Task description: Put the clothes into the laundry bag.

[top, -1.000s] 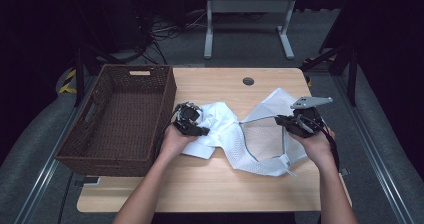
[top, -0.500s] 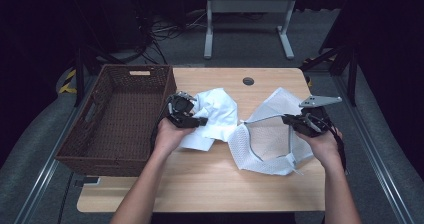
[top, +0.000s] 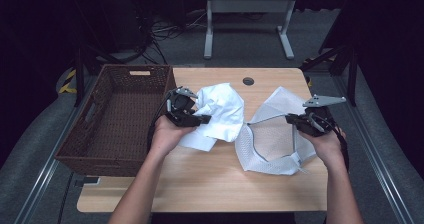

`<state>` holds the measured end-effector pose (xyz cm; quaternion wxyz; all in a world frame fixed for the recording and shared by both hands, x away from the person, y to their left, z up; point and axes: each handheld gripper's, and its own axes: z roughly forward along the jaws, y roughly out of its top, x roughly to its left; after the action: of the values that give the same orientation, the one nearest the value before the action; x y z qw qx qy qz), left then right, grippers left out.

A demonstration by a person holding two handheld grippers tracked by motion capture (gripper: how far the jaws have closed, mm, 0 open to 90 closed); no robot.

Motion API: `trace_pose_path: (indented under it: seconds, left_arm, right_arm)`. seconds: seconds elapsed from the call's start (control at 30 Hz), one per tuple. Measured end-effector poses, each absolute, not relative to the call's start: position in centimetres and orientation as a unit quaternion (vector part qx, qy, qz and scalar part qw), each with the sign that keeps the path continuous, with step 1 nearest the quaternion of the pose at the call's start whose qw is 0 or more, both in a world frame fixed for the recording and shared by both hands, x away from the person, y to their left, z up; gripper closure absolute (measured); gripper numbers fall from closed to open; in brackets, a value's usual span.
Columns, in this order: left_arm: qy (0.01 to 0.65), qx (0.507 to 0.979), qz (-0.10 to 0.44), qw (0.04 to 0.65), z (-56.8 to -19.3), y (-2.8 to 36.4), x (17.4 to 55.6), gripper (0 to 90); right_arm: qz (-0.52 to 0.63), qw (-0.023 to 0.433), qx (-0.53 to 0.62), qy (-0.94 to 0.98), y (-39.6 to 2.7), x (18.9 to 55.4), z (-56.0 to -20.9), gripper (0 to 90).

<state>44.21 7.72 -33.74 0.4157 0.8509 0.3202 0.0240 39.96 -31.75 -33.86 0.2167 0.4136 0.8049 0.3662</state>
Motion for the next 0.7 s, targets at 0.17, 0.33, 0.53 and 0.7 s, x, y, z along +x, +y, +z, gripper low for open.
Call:
trace_pose_path:
  seconds: [0.17, 0.33, 0.53, 0.7]
  left_arm:
    - [0.306, 0.857, 0.021, 0.415, -33.2, 7.5, 43.7, 70.9]
    - [0.282, 0.868, 0.013, 0.407, -33.3, 6.7, 43.2, 70.9]
    - [0.269, 0.874, -0.001, 0.405, -33.6, 6.5, 42.8, 70.9]
    - [0.251, 0.882, -0.015, 0.399, -34.0, 6.1, 42.3, 70.9]
  right_arm:
    - [0.366, 0.217, 0.416, 0.804, -31.7, 40.1, -34.0, 86.7]
    - [0.366, 0.217, 0.413, 0.805, -31.4, 40.2, -34.1, 86.7]
    - [0.373, 0.216, 0.415, 0.801, -31.6, 40.2, -34.1, 86.7]
    - [0.375, 0.210, 0.412, 0.803, -31.3, 40.4, -34.3, 86.7]
